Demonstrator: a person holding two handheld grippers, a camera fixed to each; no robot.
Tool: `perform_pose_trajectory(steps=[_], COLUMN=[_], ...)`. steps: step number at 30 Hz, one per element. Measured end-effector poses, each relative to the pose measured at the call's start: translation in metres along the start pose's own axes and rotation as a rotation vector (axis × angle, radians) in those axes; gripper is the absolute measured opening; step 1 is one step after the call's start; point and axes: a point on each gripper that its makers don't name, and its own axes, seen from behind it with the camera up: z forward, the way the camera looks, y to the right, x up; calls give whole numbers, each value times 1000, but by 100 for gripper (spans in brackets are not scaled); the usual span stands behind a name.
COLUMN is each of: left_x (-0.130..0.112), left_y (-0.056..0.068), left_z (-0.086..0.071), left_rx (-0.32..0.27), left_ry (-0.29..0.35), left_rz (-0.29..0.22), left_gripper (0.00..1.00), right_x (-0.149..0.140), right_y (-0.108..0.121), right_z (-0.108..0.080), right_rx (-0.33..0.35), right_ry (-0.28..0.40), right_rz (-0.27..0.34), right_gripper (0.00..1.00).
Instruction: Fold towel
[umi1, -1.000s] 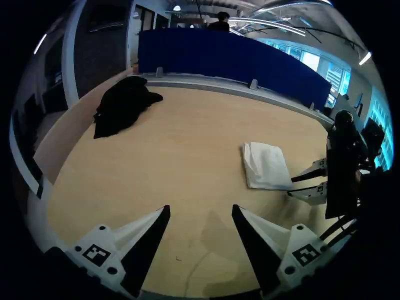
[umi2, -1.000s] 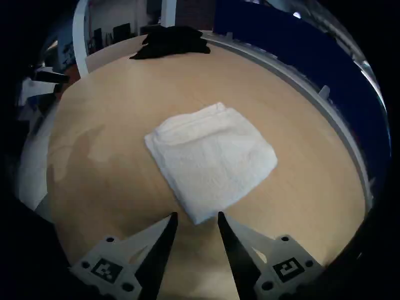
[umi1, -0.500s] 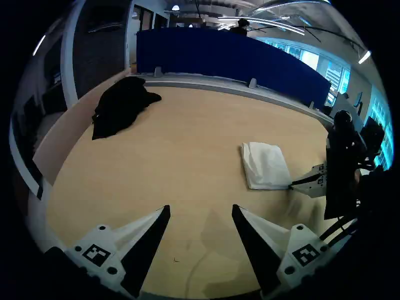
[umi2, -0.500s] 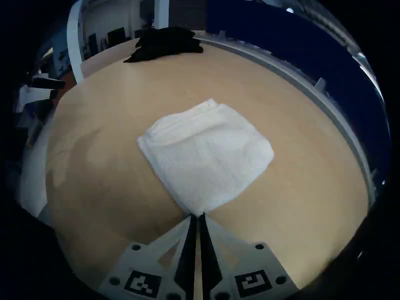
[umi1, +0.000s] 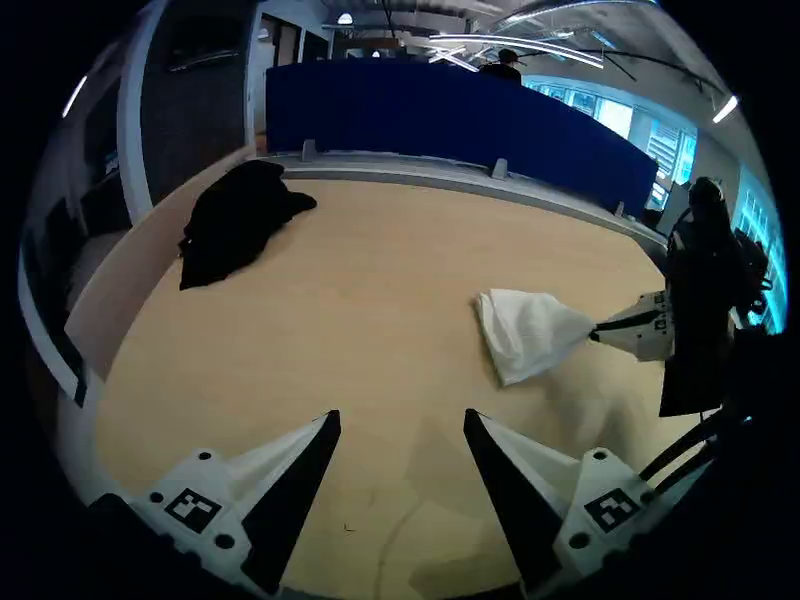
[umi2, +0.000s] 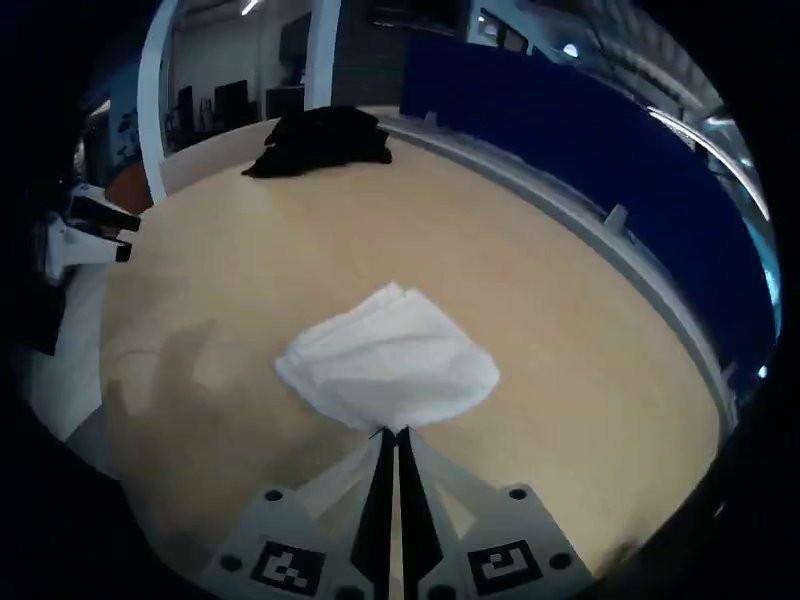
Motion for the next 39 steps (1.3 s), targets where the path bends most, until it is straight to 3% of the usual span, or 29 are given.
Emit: perform_pose_trajectory(steps=[9, 15, 30, 39], left_x=[18, 29, 40, 46], left_y=[13, 24, 40, 46], left_z=[-3, -6, -9, -8], left_rx=[-11, -21, -33, -35], left_ry=[32, 49, 65, 64], left_rz=[20, 28, 47, 67], left_gripper=[91, 91, 91, 91], right_x=[77, 107, 123, 117], right_y=[26, 41, 70, 103], right_z=[-43, -70, -112, -137], right_rx=[-38, -62, -79, -101], right_ry=[118, 164, 205, 222], right_rz=[-37, -29, -1, 35], right_gripper=[3, 3, 3, 3])
